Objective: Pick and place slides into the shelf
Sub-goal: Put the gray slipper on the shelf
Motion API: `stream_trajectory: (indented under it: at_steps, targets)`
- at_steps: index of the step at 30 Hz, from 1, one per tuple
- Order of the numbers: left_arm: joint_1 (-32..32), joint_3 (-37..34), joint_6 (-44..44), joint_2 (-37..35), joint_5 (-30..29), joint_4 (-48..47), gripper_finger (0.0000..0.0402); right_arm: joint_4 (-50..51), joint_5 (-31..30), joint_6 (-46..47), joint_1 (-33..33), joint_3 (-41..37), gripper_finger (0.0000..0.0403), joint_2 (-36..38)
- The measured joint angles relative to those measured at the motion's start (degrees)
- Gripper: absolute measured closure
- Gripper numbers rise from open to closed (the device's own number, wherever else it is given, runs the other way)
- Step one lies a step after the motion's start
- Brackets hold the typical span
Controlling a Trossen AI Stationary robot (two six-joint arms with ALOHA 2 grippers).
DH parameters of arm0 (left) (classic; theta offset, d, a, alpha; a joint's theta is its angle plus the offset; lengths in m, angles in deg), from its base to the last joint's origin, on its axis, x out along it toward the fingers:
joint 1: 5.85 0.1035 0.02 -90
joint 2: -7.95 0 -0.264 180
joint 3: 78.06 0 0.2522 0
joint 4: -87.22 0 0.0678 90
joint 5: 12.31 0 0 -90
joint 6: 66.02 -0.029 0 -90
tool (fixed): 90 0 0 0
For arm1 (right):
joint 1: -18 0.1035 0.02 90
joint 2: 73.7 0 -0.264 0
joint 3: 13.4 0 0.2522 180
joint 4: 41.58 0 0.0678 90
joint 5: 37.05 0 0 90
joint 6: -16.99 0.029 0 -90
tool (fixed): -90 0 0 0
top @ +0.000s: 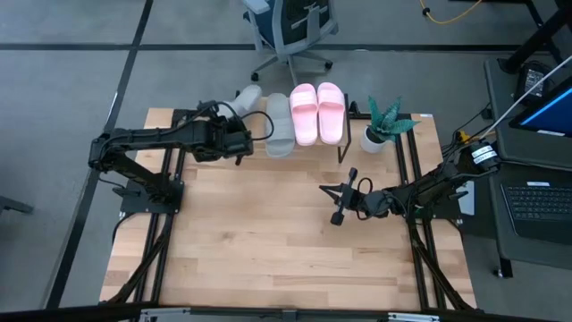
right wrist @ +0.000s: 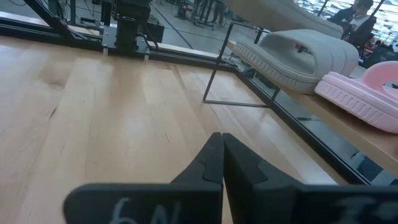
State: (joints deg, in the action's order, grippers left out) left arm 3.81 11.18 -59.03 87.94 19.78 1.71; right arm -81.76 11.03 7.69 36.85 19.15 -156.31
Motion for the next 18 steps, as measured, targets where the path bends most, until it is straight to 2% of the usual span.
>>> stream_trajectory:
  at_steps: [10, 18]
  targets:
    - [-3.11, 0.00, -0.04, 0.00, 1.94, 0.54, 0.0401, -0.02, 0.00, -0.02, 0.00, -0.02, 0.0398, 0.00]
    - [-4.10, 0.00, -0.07, 0.00, 7.24, 5.66, 0.0401, -0.27, 0.00, -0.20, 0.00, -0.02, 0.0398, 0.00]
